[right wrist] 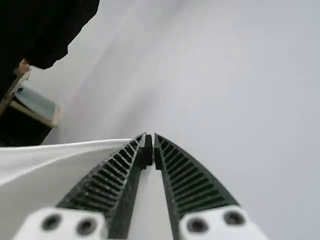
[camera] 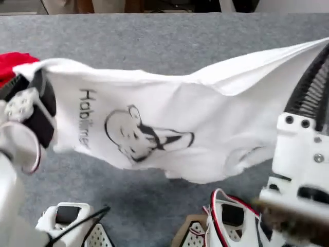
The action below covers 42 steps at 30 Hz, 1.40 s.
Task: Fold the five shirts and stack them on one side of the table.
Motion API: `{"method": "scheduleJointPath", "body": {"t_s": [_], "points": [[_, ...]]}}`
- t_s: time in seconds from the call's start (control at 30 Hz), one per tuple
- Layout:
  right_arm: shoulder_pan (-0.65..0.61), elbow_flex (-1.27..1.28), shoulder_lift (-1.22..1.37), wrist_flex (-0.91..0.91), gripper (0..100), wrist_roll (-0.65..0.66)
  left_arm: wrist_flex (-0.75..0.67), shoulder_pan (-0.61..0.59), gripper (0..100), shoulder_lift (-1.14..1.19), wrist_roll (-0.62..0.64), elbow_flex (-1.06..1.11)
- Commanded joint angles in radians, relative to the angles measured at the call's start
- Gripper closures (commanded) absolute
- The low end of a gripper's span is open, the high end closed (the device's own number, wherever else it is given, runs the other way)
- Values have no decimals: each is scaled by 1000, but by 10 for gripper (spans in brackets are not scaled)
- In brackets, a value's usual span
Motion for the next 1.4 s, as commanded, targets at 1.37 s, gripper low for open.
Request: {"method": "scheduleJointPath", "body": {"t_s": [1.37], "points": [[-107,-297,174,-241,993,222,6,-222,982,-311,-12,278]]}}
